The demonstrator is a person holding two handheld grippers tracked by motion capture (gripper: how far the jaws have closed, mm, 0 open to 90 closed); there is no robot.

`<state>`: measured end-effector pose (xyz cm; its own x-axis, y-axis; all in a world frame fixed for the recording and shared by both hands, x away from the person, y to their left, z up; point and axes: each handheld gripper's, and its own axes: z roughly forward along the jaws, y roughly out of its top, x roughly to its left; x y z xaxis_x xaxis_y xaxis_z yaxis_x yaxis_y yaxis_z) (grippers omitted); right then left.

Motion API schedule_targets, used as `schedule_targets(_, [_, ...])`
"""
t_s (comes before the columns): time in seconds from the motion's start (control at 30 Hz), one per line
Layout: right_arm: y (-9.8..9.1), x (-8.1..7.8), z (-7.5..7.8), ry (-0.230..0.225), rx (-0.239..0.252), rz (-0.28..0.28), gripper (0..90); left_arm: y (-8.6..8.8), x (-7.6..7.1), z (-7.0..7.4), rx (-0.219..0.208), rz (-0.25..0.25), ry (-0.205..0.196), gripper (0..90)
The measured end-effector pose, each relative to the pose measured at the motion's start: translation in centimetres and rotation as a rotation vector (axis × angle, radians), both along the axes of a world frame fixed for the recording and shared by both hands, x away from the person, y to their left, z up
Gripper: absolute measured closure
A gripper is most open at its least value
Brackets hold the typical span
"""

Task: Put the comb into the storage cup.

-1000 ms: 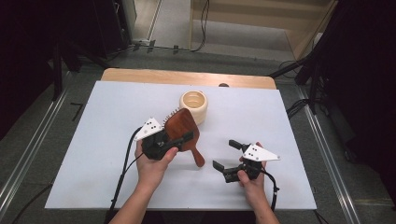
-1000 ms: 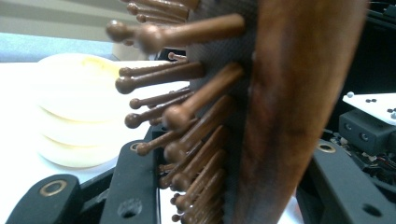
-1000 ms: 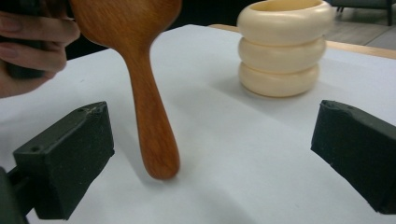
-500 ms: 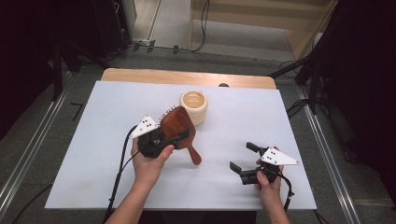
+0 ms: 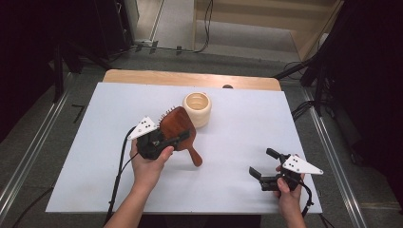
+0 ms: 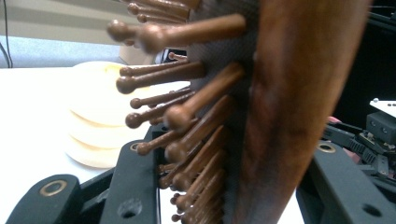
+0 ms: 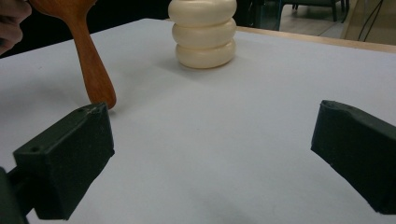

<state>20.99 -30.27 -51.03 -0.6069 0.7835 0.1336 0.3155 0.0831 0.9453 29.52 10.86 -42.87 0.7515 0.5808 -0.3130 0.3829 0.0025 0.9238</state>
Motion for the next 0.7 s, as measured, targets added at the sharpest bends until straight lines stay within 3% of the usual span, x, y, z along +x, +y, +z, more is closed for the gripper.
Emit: schedule_targets(0.7, [-2.6,-1.2,-0.3,0.010,-0.004,-0.053,0.0,1.2,0.7,1.0,-0.011,0.015,-0.009,56.3])
